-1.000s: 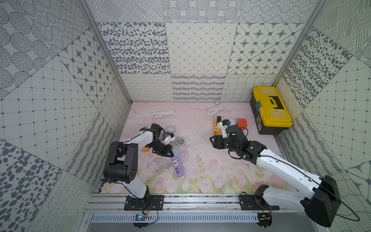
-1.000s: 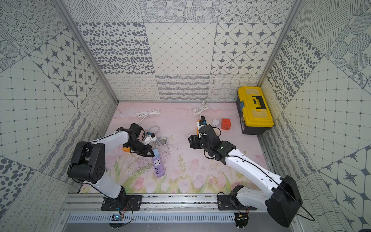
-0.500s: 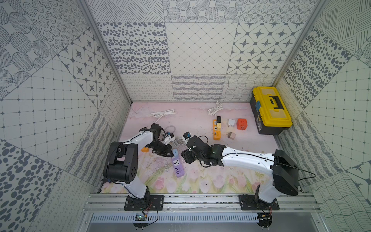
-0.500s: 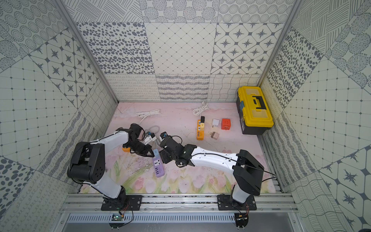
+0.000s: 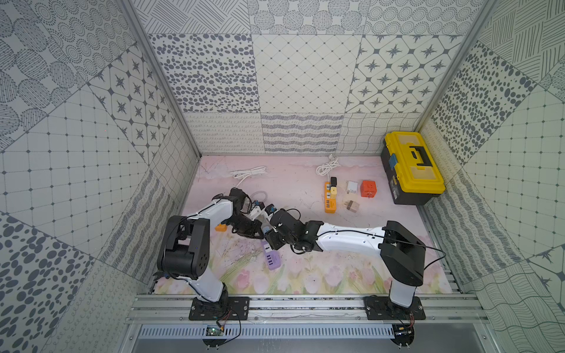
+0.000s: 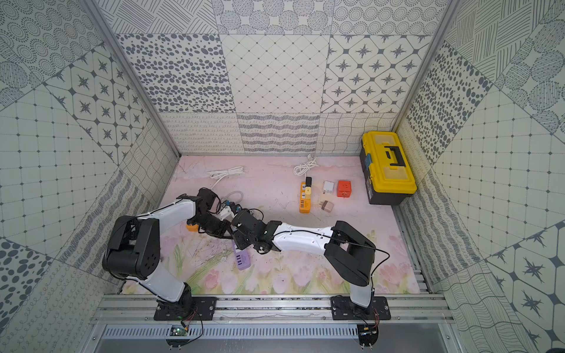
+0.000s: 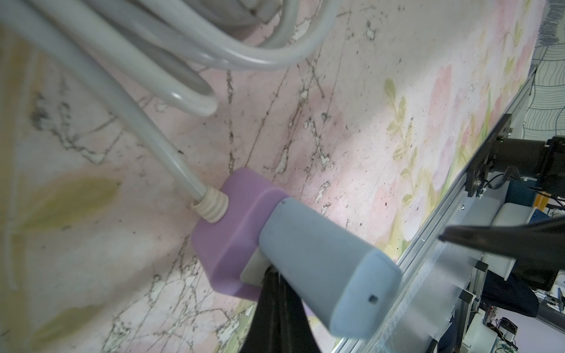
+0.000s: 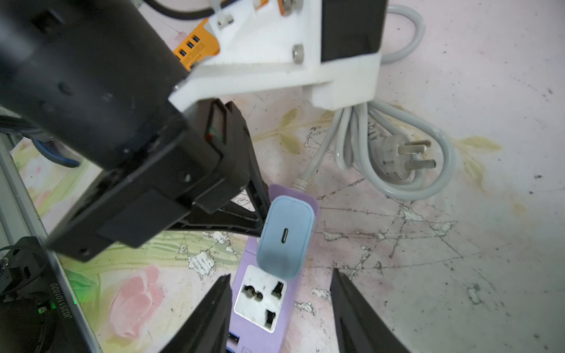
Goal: Pull the plug off the socket
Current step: Remove the plug from the socket.
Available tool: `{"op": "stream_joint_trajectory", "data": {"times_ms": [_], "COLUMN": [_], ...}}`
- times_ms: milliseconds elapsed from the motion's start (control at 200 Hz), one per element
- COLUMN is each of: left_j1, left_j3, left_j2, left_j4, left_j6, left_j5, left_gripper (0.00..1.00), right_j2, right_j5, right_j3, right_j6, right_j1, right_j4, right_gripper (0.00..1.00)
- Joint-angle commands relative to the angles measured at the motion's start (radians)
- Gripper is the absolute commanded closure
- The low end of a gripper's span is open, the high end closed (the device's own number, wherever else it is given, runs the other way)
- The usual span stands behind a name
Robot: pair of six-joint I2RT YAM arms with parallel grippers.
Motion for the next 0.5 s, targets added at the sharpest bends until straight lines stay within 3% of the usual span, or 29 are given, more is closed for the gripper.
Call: {"op": "stream_joint_trajectory", "data": {"times_ms": [0, 495], "left_j1": [0.001, 0.002], "left_j3": [-0.011, -0.009], "left_j2": [0.008, 0.008], "left_j4": [0.031, 0.030], "left_j6": [0.008, 0.009], "left_j5": [-0.148, -0.148], "left_gripper": [1.00, 1.00], "right_j2": [0.033, 0.127], "right_j5": [-0.002, 0.034], "right_j3": [0.045, 0.083], "right_j6": [-0.017, -0.006], "right_j1": [0.000, 0.000], "right_j4": [0.051, 0.060], "right_gripper": [0.43, 0.51]}}
